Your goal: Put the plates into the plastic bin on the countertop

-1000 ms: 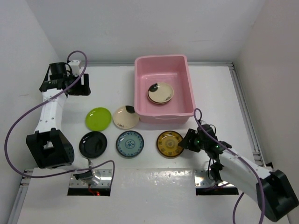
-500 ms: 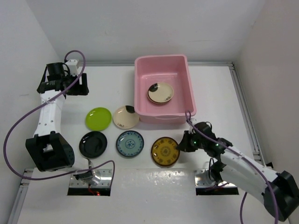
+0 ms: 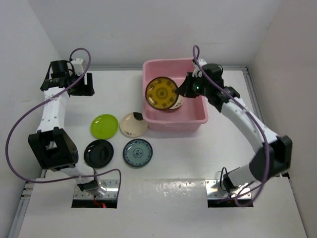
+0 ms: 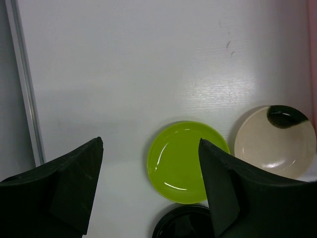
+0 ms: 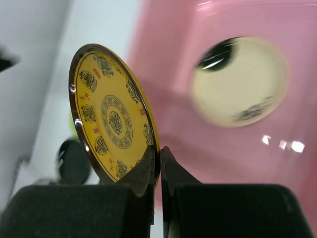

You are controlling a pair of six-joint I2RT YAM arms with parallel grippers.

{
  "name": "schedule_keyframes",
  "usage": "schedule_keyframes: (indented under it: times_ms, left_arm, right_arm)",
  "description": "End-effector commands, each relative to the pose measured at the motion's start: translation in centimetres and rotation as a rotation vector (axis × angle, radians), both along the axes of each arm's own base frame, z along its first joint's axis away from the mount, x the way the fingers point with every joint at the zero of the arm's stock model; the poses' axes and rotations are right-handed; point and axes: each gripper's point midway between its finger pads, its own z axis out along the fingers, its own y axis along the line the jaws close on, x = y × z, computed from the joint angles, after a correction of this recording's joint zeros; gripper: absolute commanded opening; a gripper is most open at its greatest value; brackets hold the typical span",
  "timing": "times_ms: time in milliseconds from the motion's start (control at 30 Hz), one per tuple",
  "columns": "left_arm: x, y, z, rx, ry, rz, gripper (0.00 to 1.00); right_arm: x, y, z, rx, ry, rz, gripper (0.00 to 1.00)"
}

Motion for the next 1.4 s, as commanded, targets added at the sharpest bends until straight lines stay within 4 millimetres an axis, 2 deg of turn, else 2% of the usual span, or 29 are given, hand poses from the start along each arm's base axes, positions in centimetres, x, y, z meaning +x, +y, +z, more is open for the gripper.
schedule_keyframes:
  times_ms: [0,33,100,133,167,233,267,333,433,667,700,733,767,800,833,867,933,967,1000,1033,1067,1100,1133,1167,1200,1233,1267,1300,1367]
  left_arm:
    - [1.4,0.6,1.8,0.022,-0.055,-0.019,0.80]
    - [1.4,0.6,1.8,0.023,-0.055,-0.019,0.80]
    - [1.6,0.7,1.0,0.018,-0.038,-0.019,0.80]
    - [1.6,0.5,1.0,0.017,-0.040,-0.033,0.80]
    - [1.7,0.6,0.7,0.015,-0.032,-0.033,0.80]
    - [1.7,0.8,0.3,0.006,-0.024,-0.030,0.80]
    - [1.8,0.8,-0.1,0.004,-0.016,-0.030,0.80]
    - [1.7,1.2,-0.8,-0.002,0.002,-0.021,0.80]
    - [1.7,0.8,-0.8,-0.016,-0.002,-0.036,0.80]
    - [1.7,0.9,-0.7,-0.024,-0.008,-0.048,0.80]
    - [1.7,0.9,-0.7,-0.024,-0.008,-0.049,0.80]
    - [1.7,0.9,-0.7,-0.024,-0.008,-0.049,0.80]
    - [1.7,0.9,-0.7,-0.024,-0.008,-0.049,0.80]
    - [1.7,0.9,-0.7,-0.024,-0.008,-0.049,0.80]
    - [1.7,0.9,-0.7,-0.024,-0.008,-0.049,0.80]
    - [1.7,0.7,-0.7,-0.030,-0.009,-0.055,0.80]
    - [1.6,0.7,-0.3,-0.027,-0.018,-0.055,0.80]
    - [1.6,0.6,-0.3,-0.033,-0.020,-0.062,0.80]
    - [1.5,0.5,0.2,-0.030,-0.030,-0.062,0.80]
    - [1.4,0.5,0.6,-0.027,-0.040,-0.062,0.80]
    - [1.4,0.5,0.6,-0.026,-0.041,-0.062,0.80]
    - [1.2,0.4,1.6,-0.019,-0.064,-0.063,0.80]
    - [1.0,0.4,2.0,-0.015,-0.074,-0.063,0.80]
    - [0.7,0.3,2.0,-0.016,-0.073,-0.063,0.80]
    - [0.4,0.2,1.9,-0.007,-0.072,-0.071,0.80]
    - [-0.1,0.5,1.6,0.004,-0.068,-0.072,0.80]
    - [-1.1,0.9,0.8,0.007,-0.047,-0.053,0.80]
    - [-1.6,1.0,0.3,0.022,-0.034,-0.049,0.80]
    - [-3.7,1.9,-1.5,0.015,0.011,-0.021,0.80]
  right_arm:
    - [5.3,-3.0,-4.2,-0.091,0.088,-0.192,0.00]
    - [7.1,-3.7,-4.3,-0.107,0.096,-0.223,0.00]
    - [8.5,-3.5,-8.2,-0.155,0.182,-0.228,0.00]
    - [9.9,-3.4,-6.6,-0.141,0.148,-0.233,0.00]
    - [10.3,-3.2,-8.1,-0.155,0.185,-0.230,0.00]
    - [11.6,-2.9,-8.5,-0.156,0.196,-0.247,0.00]
    - [12.1,-3.0,-10.0,-0.173,0.227,-0.257,0.00]
    - [12.7,-3.3,-10.5,-0.190,0.228,-0.282,0.00]
    - [13.1,-4.5,-12.0,-0.256,0.228,-0.338,0.00]
    - [13.5,-5.2,-13.0,-0.266,0.219,-0.363,0.01]
    - [13.7,-4.8,-13.4,-0.266,0.232,-0.346,0.07]
    - [13.7,-4.7,-13.4,-0.271,0.234,-0.337,0.18]
    - [13.9,-4.6,-12.7,-0.291,0.227,-0.309,0.47]
    - [14.0,-4.4,-13.3,-0.304,0.236,-0.290,0.60]
    - [13.7,-3.7,-13.1,-0.303,0.237,-0.254,0.68]
    - [14.0,-2.9,-11.6,-0.326,0.190,-0.208,0.76]
    - [13.7,-2.6,-10.1,-0.398,0.130,-0.140,0.80]
    - [13.5,-1.4,-7.1,-0.398,0.071,-0.114,0.87]
    - [13.4,-2.3,-5.0,-0.463,0.002,-0.121,0.89]
    - [12.8,-2.5,-2.3,-0.466,-0.056,-0.137,0.89]
    - [11.5,-1.3,-1.7,-0.483,-0.080,-0.113,0.90]
    - [11.3,-1.7,-0.2,-0.498,-0.128,-0.153,0.90]
    - [8.4,-1.7,3.3,-0.461,-0.192,-0.152,0.90]
    - [7.0,-1.4,3.6,-0.449,-0.202,-0.146,0.90]
    - [4.2,0.0,-1.7,-0.450,-0.118,-0.112,0.85]
    - [1.4,-0.5,2.2,-0.360,-0.189,-0.128,0.80]
    - [-0.3,0.0,1.3,-0.297,-0.146,-0.141,0.72]
    - [-4.8,1.2,-4.5,-0.286,-0.047,-0.039,0.53]
    - [-7.8,3.3,-4.1,-0.118,-0.026,-0.015,0.42]
